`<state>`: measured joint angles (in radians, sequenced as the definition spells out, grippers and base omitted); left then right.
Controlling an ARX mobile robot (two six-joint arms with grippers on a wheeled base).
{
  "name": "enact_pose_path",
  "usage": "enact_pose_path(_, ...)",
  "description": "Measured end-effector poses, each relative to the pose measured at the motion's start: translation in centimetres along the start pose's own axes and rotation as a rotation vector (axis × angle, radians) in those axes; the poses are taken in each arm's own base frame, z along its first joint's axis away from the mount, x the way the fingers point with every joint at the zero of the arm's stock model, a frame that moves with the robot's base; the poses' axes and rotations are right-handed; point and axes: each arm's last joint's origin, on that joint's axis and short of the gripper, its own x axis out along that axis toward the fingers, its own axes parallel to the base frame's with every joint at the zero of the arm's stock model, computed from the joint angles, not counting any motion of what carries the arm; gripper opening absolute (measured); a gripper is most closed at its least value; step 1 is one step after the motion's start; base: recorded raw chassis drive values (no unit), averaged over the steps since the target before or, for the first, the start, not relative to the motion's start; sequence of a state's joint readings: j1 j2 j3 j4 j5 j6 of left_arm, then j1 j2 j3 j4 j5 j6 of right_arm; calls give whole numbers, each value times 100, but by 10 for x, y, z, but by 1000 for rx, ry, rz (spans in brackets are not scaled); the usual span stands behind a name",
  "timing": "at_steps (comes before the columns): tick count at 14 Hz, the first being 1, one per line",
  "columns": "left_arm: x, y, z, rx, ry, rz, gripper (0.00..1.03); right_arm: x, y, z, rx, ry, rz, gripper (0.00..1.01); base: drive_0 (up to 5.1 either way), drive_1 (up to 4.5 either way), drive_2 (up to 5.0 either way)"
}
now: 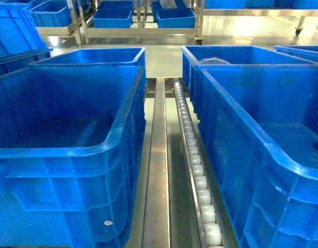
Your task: Sort blue parts and orange caps into right shelf containers
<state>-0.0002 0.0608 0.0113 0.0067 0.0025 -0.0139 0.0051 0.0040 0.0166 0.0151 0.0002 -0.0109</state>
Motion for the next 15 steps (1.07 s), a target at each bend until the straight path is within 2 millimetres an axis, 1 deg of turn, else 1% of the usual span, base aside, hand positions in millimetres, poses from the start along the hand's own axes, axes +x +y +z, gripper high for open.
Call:
enact_pose_path(1,-3,0,4,0,-53,2,2,0,0,-4,0,31,0,2,0,0,0)
enact_pose_path(3,-3,0,2,0,-34,4,2,0,0,-3,1,23,1,2,0,0,0)
enact_pose_path(4,-3,0,3,0,-43,3,4,0,0,-3,0,25,0,11,0,0,0)
enact_pose_path(7,-3,0,3,0,-39,2,44,0,0,-3,0,24,0,51,0,0,0)
enact_pose_path(8,-3,0,3,0,-39,2,58,0,0,-3,0,24,0,66,0,0,0)
enact_pose_path(10,-3,0,3,0,-39,2,84,0,0,-3,0,24,0,92,0,0,0)
enact_pose_path(11,-3,0,3,0,-39,2,98,0,0,-3,1,24,0,100,0,0,0)
enact_pose_path(12,-3,0,3,3,-39,2,98,0,0,-3,1,24,0,97,0,0,0)
enact_pose_path(15,-3,0,3,3,-39,2,98,0,0,-3,1,24,0,98,0,0,0)
